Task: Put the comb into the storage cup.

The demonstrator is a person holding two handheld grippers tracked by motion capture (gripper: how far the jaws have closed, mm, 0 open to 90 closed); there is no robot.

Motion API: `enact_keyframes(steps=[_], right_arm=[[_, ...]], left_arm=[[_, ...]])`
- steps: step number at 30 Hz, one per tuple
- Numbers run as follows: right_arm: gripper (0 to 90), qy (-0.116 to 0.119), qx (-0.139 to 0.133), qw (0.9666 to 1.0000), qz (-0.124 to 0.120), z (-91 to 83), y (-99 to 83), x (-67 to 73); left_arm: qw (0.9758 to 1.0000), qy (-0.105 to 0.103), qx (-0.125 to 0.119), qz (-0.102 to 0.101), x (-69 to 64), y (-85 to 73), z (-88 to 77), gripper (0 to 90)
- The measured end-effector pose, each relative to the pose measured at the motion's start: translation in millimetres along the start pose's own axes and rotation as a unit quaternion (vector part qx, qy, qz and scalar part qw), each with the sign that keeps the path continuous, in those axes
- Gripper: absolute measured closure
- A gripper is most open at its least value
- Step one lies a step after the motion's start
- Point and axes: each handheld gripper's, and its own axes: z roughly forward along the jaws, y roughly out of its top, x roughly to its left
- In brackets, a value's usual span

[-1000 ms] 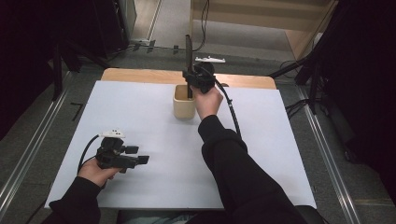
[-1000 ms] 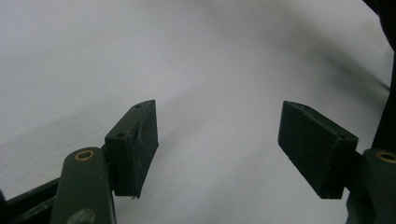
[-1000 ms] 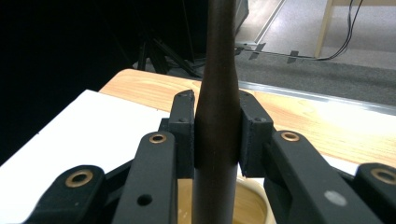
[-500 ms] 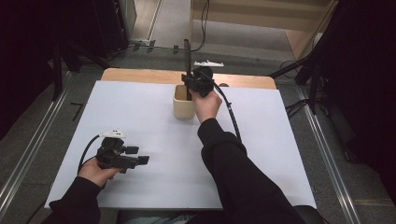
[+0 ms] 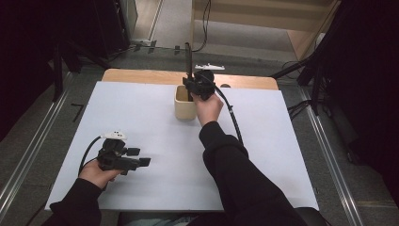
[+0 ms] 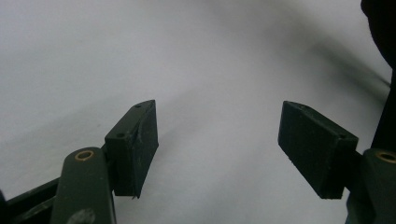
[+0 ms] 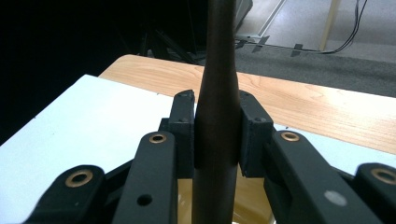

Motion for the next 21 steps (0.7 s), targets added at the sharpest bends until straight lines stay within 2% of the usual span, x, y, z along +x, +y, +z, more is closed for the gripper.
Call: enact_keyframes(steps=[21], right_arm=[[69.4,-0.003,0.007,1.0,-0.006,2.6,-9.1,1.6]], left_arm=[[1.0,-0.002,0.001,0.001,0.1,-0.4,1.1,29.5]])
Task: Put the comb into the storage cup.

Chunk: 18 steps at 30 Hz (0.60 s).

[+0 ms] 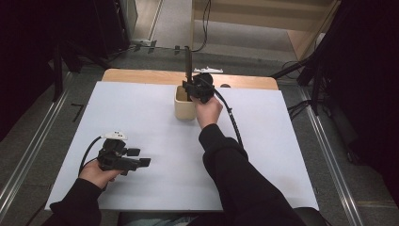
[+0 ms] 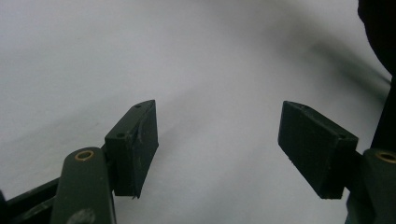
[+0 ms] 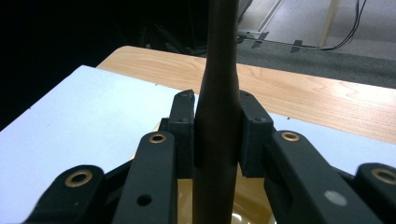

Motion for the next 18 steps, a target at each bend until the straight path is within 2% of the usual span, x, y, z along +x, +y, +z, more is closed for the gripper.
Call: enact_keyframes(steps=[9,11,13,14,18], right_arm=[[67.9,-0.002,0.001,0.9999,-0.01,-2.1,0.4,-0.2],[48.1,0.005,-0.003,0.9998,-0.018,-4.3,1.9,-0.9],[37.1,0.0,-0.006,0.9991,-0.042,-8.2,3.6,-1.5],[32.0,-0.004,-0.005,0.999,-0.045,-10.3,4.3,-2.3],[28.8,-0.001,0.007,0.9992,-0.039,-16.9,4.7,-8.7]], left_arm=[[1.0,0.002,0.001,-0.001,0.3,0.0,-0.2,29.5],[1.0,0.001,0.0,-0.001,0.4,0.0,-0.4,29.5],[1.0,0.002,0.0,-0.001,0.4,0.0,-0.4,29.5],[1.0,0.002,0.001,-0.002,0.4,0.0,-0.3,29.5],[1.0,0.002,0.0,-0.002,0.2,1.0,0.7,29.5]])
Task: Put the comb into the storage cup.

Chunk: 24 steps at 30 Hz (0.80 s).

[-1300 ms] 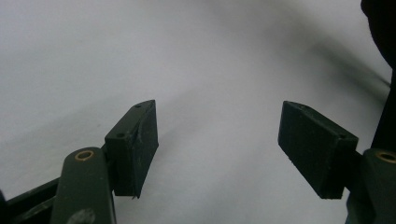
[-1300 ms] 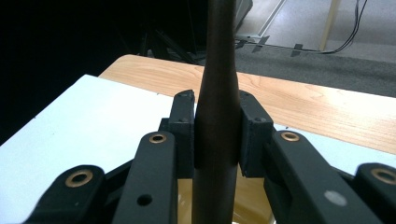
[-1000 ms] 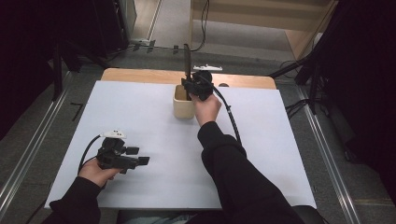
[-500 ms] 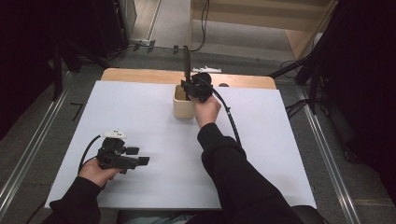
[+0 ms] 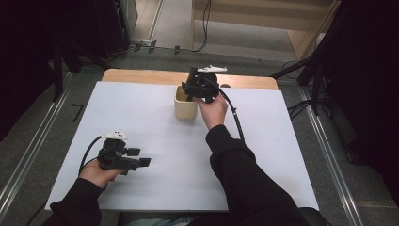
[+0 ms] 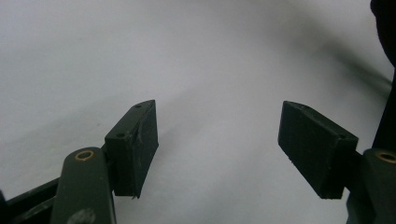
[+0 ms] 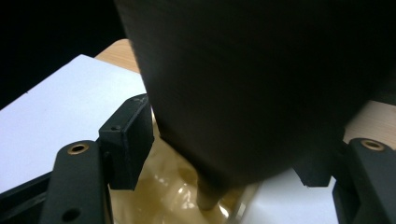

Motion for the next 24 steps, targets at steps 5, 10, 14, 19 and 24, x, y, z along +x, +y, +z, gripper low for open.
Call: enact_keyframes(steps=[5,10,14,19,24], right_arm=[[28.0,0.016,0.003,0.9998,0.007,-5.6,-2.9,-7.3],[27.5,0.02,0.009,0.9998,-0.004,-9.7,-6.4,-4.6],[27.5,0.026,0.01,0.9996,-0.002,-13.4,-9.5,-4.4],[27.9,0.039,0.018,0.9991,0.0,-16.7,-12.4,-6.3],[27.1,0.044,0.022,0.9988,-0.002,-21.4,-15.2,-8.3]], left_arm=[[1.0,0.0,0.002,0.0,0.5,0.2,0.2,29.5],[1.0,-0.001,0.004,0.002,0.3,0.7,1.0,29.5],[1.0,-0.002,0.003,0.003,-0.1,1.2,0.9,29.5],[1.0,-0.004,0.0,0.001,0.2,2.0,1.1,29.5],[1.0,-0.004,0.002,0.003,0.3,3.5,2.4,29.5]])
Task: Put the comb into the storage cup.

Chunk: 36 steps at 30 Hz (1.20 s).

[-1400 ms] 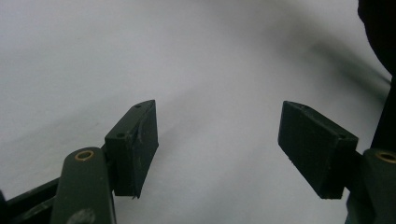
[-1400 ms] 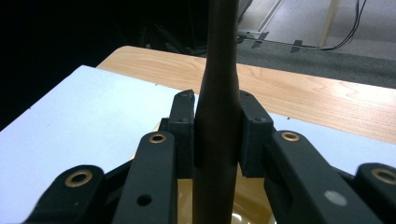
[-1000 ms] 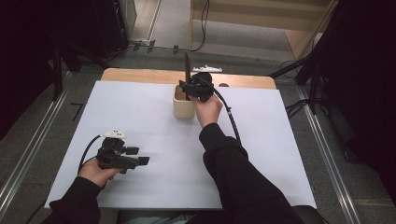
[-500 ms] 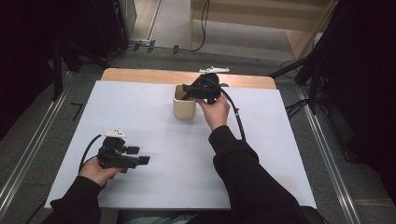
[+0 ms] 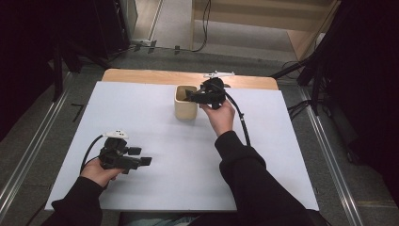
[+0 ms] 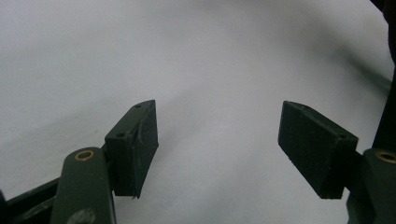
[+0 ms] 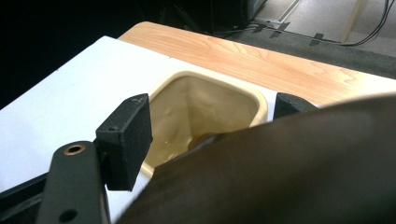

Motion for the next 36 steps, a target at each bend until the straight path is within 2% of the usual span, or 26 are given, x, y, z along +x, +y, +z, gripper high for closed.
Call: enact_keyframes(steps=[6,21,27,30,36], right_arm=[[26.1,0.006,0.005,0.9999,0.006,-6.2,-5.2,-3.6],[26.2,0.02,0.009,0.9998,0.0,-22.2,-20.1,-4.9],[24.7,0.037,0.008,0.9993,-0.002,-30.8,-27.0,-5.3],[24.7,0.033,0.016,0.9993,-0.008,-32.8,-30.7,-6.7],[24.7,0.038,0.01,0.9992,-0.003,-38.8,-37.5,-9.2]], left_arm=[[1.0,-0.003,0.0,0.0,0.1,2.1,2.1,29.5],[1.0,-0.006,0.002,0.004,2.2,8.1,5.2,29.5],[1.0,-0.008,-0.001,0.003,3.2,9.7,6.3,29.5],[1.0,-0.008,0.0,0.003,3.7,10.2,6.3,29.5],[1.0,-0.008,-0.002,0.0,5.0,10.1,5.7,29.5]])
